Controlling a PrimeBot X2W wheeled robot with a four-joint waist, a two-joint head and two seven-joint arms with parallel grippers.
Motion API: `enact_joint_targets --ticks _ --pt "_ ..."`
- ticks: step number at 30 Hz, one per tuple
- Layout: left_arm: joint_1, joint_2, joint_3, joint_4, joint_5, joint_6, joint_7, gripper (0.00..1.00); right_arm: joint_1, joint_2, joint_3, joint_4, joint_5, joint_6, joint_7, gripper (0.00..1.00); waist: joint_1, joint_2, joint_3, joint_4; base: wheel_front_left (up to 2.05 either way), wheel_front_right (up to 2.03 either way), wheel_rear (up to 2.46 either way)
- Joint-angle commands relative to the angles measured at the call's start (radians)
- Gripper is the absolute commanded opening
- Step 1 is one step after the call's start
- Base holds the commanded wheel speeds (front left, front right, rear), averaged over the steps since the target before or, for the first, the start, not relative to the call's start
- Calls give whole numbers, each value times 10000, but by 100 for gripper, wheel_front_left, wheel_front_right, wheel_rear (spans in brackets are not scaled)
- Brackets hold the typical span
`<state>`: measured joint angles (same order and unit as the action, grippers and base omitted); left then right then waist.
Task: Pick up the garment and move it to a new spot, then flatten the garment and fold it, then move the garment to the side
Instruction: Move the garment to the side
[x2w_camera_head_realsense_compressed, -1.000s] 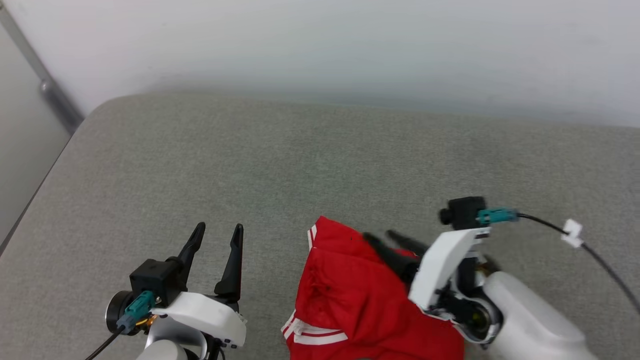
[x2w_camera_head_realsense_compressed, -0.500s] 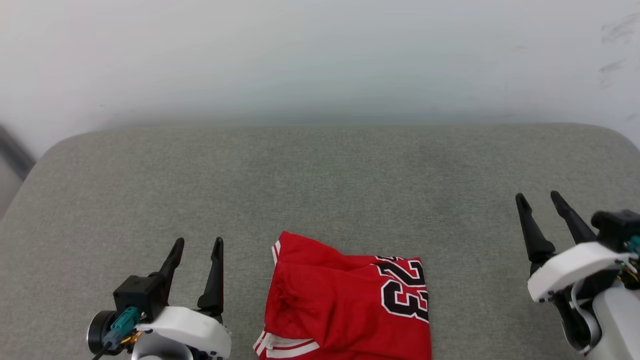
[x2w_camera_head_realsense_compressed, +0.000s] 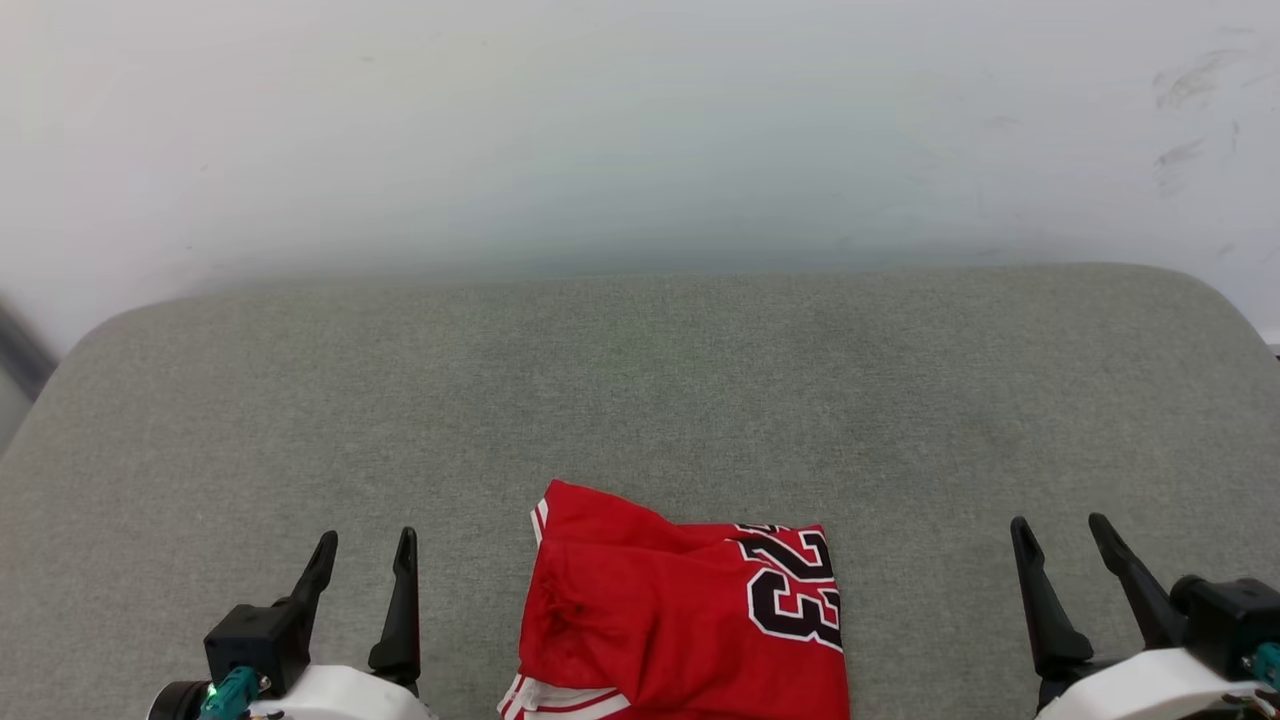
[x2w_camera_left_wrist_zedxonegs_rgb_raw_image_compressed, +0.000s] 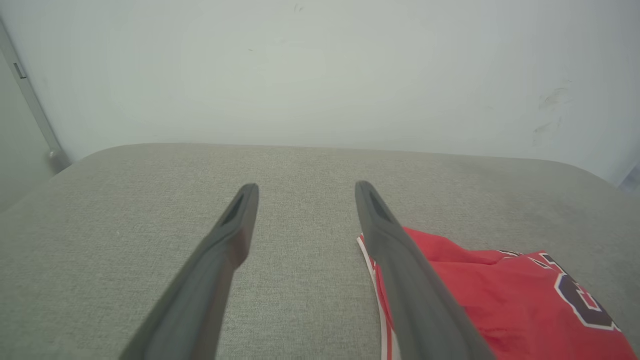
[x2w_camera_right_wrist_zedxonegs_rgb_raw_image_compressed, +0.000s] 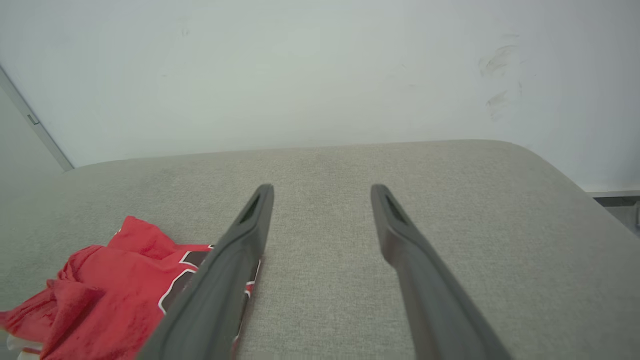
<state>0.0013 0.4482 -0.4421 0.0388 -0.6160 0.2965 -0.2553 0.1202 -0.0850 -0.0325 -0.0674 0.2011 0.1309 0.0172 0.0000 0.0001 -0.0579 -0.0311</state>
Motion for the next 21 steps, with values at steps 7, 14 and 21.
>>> enact_joint_targets --ticks 7,14,21 --pt "125 102 58 0 -98 28 34 100 734 276 -167 -1324 -277 -3 780 100 0 -1 -78 -7 0 0 0" --pt "-17 12 124 38 -194 -9 4 100 861 347 -335 -1655 -120 -3 1282 100 0 -1 -40 -11 0 0 0" --pt "-117 -89 267 -60 -124 -28 -38 100 338 351 -1578 -512 1586 -2 2855 100 0 -1 133 107 0 0 0"
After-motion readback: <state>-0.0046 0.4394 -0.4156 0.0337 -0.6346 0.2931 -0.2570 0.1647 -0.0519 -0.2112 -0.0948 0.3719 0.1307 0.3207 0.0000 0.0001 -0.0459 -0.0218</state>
